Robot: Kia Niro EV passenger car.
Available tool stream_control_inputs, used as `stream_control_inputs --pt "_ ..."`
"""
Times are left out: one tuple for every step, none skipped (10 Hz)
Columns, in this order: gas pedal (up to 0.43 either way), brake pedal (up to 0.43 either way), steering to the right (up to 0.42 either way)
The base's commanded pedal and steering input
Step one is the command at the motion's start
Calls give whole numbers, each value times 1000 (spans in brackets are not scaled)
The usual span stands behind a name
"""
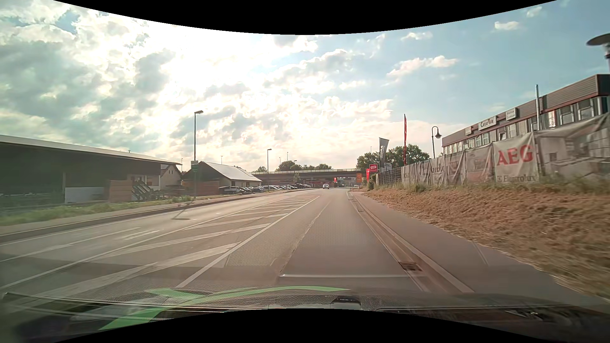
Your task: Follow the waypoints while adhering to traffic rules and regulations
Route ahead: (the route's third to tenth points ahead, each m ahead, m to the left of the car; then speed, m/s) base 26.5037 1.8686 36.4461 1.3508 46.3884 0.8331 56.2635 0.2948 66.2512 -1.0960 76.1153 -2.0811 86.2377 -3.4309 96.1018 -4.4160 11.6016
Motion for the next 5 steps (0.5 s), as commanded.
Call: stream_control_inputs --pt "177 0 4" --pt "177 0 4" --pt "177 0 5" --pt "177 0 5" --pt "177 0 6"
